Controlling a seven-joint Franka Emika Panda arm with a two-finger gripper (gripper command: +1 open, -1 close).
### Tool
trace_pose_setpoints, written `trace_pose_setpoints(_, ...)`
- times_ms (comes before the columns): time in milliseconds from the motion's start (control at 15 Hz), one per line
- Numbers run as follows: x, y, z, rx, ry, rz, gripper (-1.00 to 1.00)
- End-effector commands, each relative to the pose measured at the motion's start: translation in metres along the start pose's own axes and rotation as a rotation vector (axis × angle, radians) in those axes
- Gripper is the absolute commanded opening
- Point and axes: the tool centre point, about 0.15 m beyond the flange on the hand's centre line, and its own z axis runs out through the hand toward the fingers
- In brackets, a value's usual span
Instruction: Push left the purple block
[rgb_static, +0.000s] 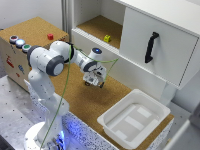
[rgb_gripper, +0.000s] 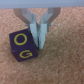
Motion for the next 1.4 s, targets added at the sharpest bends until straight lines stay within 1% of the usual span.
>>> trace_pose_setpoints(0, -0.022, -0.034, -0.015, -0.118, -0.023, 0.031, -1.00)
trace_pose_setpoints(267, -0.019, -0.056, -0.006, -0.093, -0.022, 0.042, -1.00)
trace_pose_setpoints(533, -0.014, -0.077, 0.008, -0.061, -0.005, 0.076, -1.00)
trace_pose_setpoints(733, -0.008, -0.087, 0.012, -0.050, 0.015, 0.094, -1.00)
trace_pose_setpoints(1133, -0.005, -0.096, 0.006, -0.045, 0.037, 0.113, -1.00)
trace_pose_setpoints(1267, -0.012, -0.093, -0.008, -0.061, 0.046, 0.131, -1.00)
trace_pose_setpoints(1333, -0.016, -0.092, -0.021, -0.076, 0.058, 0.133, -1.00)
